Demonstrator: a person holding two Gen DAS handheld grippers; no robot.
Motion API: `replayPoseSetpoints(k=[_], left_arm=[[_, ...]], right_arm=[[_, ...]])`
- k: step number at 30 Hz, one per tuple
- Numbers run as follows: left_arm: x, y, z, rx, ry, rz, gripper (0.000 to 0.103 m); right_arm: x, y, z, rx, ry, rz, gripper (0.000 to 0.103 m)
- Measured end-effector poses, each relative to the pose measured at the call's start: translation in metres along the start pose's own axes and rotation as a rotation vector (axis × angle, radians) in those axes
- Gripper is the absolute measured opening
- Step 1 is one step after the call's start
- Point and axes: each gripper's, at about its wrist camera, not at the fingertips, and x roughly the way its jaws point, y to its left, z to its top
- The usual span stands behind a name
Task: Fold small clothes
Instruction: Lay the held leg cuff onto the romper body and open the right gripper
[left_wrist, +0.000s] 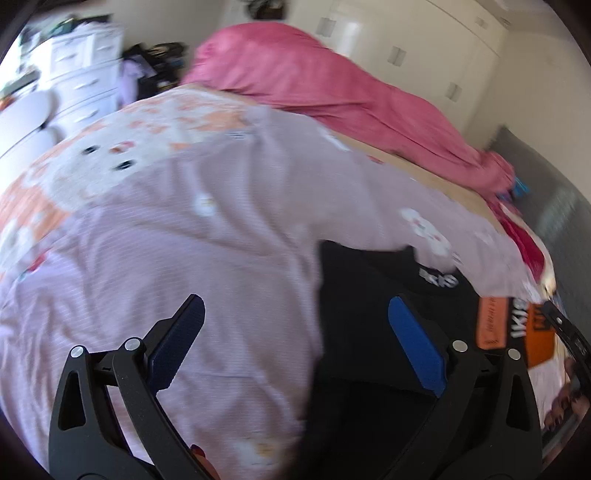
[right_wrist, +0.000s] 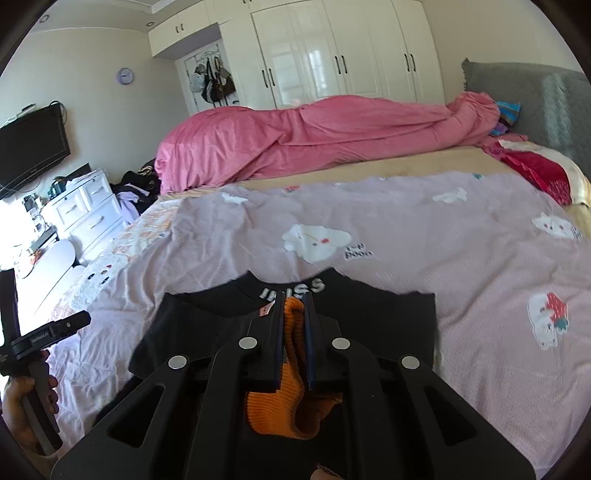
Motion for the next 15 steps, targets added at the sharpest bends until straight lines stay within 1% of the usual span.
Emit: replayPoseSetpoints(k=[4,6,9,11,12,15], left_arm=[[0.019,-0.037,-0.011,0.101,0.045,-0.054,0.093],[0.032,-0.053,-0.014,0.127,0.082,-0.093,0.093],[0.050,-0.073,-0.012,0.158,0.121,-0.131,0.093],[0.059,-0.082,-0.011,0.191,0.136,-0.128,0.092],[0.067,-0.088,-0.011,0.220,0.150,-0.112,0.091],[0.080,-0.091,-0.017,0.235,0.200,-0.113,0.090]], right_arm=[[0.003,-0.010,-0.011,0.017,0.009,-0.002,0.008],[0.004,-0.017,-0.016,0.032,0.013,0.001,0.008],[0.006,-0.027,-0.023,0.047,0.020,-0.011,0.008],[0.007,-0.033,-0.025,0.053,0.027,-0.015,0.008],[0.008,-0.038,-0.026,0.061,0.030,-0.018,0.008],[0.011,-0.047,-0.027,0.072,0.032,-0.032,0.008]])
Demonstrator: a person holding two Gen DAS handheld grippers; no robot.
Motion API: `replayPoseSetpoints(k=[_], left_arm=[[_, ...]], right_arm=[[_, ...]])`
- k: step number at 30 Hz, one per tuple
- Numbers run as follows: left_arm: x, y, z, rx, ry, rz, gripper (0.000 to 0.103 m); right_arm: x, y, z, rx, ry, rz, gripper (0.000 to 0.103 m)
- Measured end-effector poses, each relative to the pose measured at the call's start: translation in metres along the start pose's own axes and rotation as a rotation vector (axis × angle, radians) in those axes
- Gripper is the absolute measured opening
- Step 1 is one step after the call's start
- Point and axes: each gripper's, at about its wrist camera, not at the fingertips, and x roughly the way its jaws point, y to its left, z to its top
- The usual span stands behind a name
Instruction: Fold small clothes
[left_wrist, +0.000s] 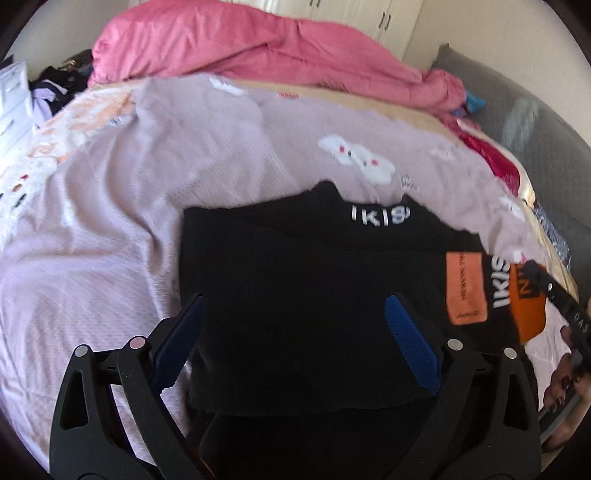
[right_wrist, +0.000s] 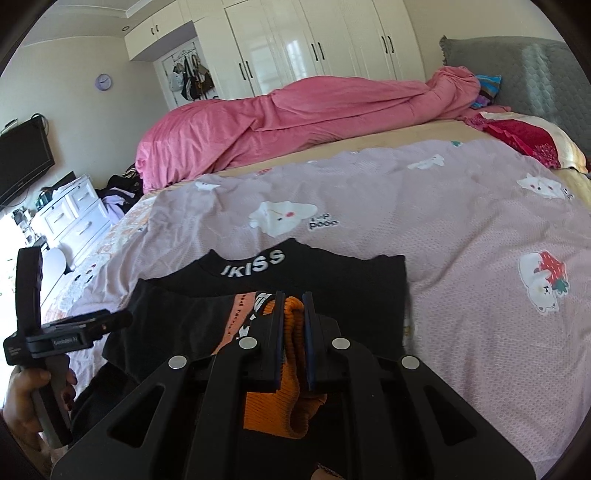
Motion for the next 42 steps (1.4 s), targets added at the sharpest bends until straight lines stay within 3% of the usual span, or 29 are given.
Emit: replayPoseSetpoints(k=[3,6,10,12,16,19,22,24,26,28,34,38,42], left_arm=[[0.013,0.003,-0.007,-0.006,0.062,0.000,0.090],[0.016,0.006,-0.010,-0.006,0.076,0.027,0.090],[-0.005,0.003,-0.005,-0.005,-0.010,0.025,0.090],[-0.010,-0.005,-0.004,0.021,-0.034,0.004,0.090],[0.010,-0.010,-0.011,0.036,0.036,-0.030,0.089],[0.035,0.008,-0.021,-0.008,0.145,0.009,0.082],[0.031,0.016,-0.020,-0.031,0.143,-0.016,0.078],[0.028,0.021,-0.020,-0.041,0.146,-0.031,0.076],[0.027,0.027,-0.022,-0.060,0.145,-0.051,0.073],[0.026,0.030,-0.023,-0.076,0.141,-0.068,0.072],[0.022,0.026,-0.022,-0.070,0.126,-0.055,0.072],[0.006,0.019,-0.022,-0.054,0.089,-0.011,0.083],[-0.003,0.011,-0.027,0.006,0.078,0.047,0.084]], right_arm=[[0.003,-0.008,-0.001,0.008,0.009,-0.043,0.012],[0.004,-0.015,-0.004,0.020,0.020,-0.087,0.013],[0.005,-0.019,-0.009,0.021,0.052,-0.097,0.013],[0.011,-0.009,-0.013,-0.024,0.087,-0.076,0.019],[0.021,0.027,-0.026,-0.133,0.134,-0.003,0.024],[0.030,0.047,-0.036,-0.171,0.178,0.037,0.032],[0.037,0.054,-0.043,-0.213,0.215,0.017,0.034],[0.043,0.050,-0.046,-0.233,0.251,-0.038,0.044],[0.051,0.037,-0.049,-0.234,0.291,-0.103,0.046],[0.055,0.027,-0.050,-0.210,0.309,-0.083,0.046],[0.052,0.031,-0.053,-0.228,0.303,-0.098,0.048],[0.038,0.038,-0.047,-0.211,0.255,-0.042,0.051],[0.032,0.056,-0.049,-0.240,0.238,0.003,0.051]])
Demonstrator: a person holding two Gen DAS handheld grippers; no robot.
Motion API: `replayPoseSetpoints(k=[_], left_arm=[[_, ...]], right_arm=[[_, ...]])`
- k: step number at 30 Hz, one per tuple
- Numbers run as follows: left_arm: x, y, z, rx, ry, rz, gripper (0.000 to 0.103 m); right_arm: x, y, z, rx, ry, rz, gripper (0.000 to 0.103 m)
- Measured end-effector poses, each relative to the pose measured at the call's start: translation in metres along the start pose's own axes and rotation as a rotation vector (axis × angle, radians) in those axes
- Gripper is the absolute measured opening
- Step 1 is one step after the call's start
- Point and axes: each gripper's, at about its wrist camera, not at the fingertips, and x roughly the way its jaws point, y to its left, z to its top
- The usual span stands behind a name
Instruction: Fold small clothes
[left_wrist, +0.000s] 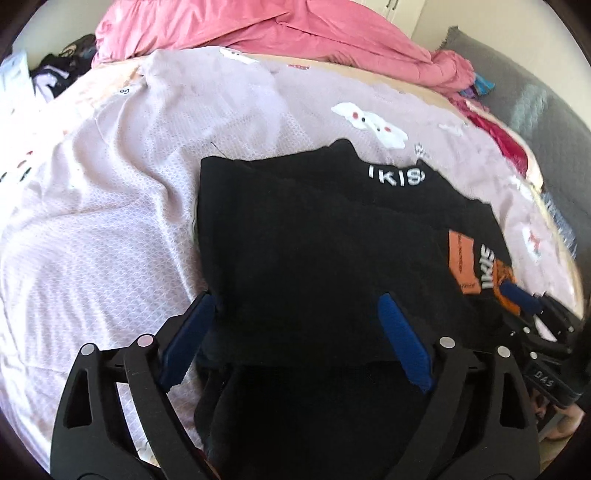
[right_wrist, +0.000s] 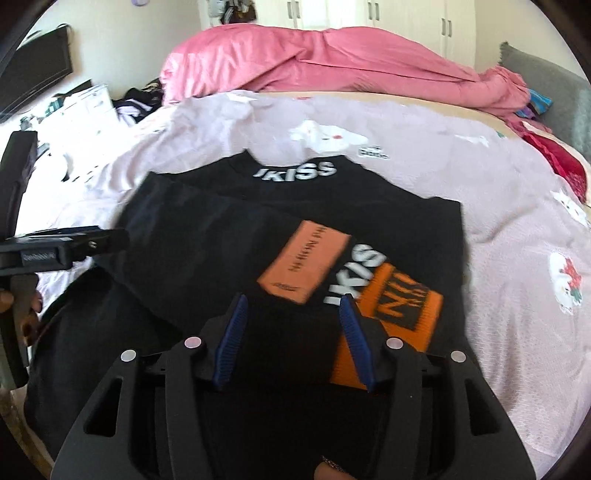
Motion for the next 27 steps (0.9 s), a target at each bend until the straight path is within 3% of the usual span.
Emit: replayPoseSetpoints(k=[3,6,11,17,20,22,27], left_arm=[[0.008,-0.001,-0.006,0.016,0.039,0.041,0.084],[0.016,-0.001,-0.012,0.020,0.071,0.059,0.086],[0.015,0.006,-0.012,-0.016,0.078,0.025,0.087],[-0.001,0.007,-0.016,-0.017,0.048,0.002,0.087],[-0.013,0.009,-0.019,-0.018,0.020,-0.006,0.087],[-0.021,0.007,-0.020,-0.018,0.002,-0.010,0.087],[-0.034,0.005,-0.020,-0.008,-0.037,-0.005,0.091]], right_arm=[[0.006,0.008,-0.002,-0.016,0.022,0.016,0.053],[0.021,0.010,-0.010,-0.036,0.098,0.005,0.054],[0.018,0.016,-0.016,-0.066,0.084,-0.009,0.054],[0.002,0.002,-0.017,0.023,0.070,0.070,0.055],[-0.007,-0.003,-0.016,0.060,0.056,0.101,0.062],[-0.011,-0.004,-0.014,0.071,0.046,0.101,0.073],[-0.019,-0.010,-0.011,0.098,0.023,0.093,0.082]])
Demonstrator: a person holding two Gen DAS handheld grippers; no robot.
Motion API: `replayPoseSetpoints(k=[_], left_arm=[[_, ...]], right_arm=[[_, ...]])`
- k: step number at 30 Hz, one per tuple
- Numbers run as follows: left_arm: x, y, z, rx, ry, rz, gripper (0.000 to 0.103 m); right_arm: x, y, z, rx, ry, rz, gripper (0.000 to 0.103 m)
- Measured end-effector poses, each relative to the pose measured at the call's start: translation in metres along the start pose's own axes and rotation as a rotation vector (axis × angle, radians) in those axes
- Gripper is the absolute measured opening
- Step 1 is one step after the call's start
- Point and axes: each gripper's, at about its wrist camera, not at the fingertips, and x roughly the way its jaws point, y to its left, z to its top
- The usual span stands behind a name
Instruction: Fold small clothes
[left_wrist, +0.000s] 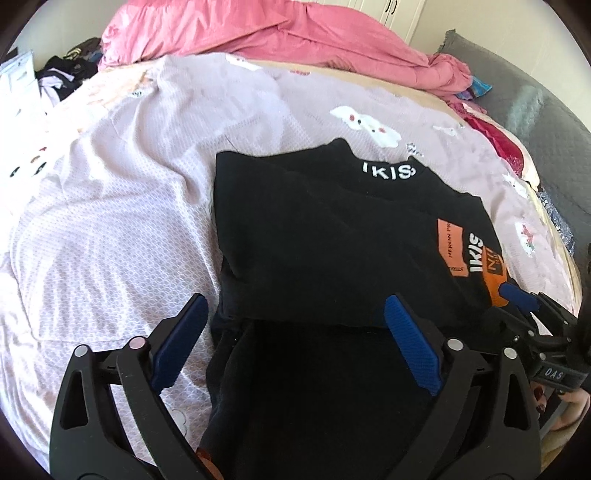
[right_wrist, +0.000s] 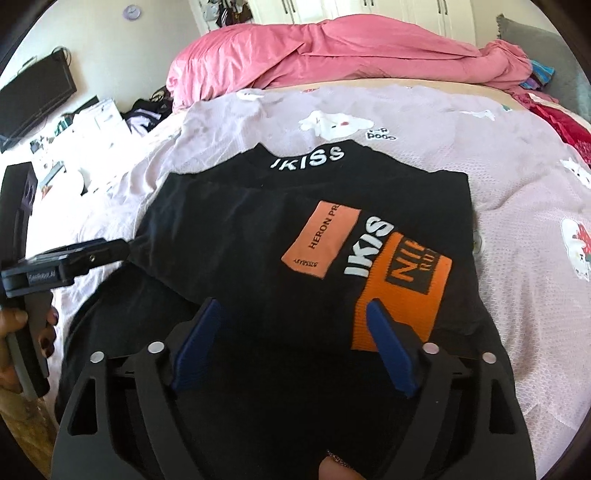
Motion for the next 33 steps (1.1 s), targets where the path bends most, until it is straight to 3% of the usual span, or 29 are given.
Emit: replayPoseSetpoints(k=[9,15,22,33], left_arm=[[-0.011,-0.003,0.000,0.001,-0.031,0.013,0.094],[-0.018,-0.006,-0.002,0.022,-0.048,0.044,0.094],[-0.036,-0.012,-0.011,0.014,-0.100,0.025,0.094],[-0.067,0.000,-0.052,-0.033,-0.169,0.037,0.094]], right_arm=[[-0.016,-0.013,0.007,0.070,-0.075,-0.011,0.096],[-0.023,-0.014,0.009,0.084,-0.107,-0.032,0.097],[-0.032,-0.005,0.005,0.050,-0.132,-0.040,0.098],[-0.058,0.012,-0.005,-0.004,-0.216,-0.045,0.099]])
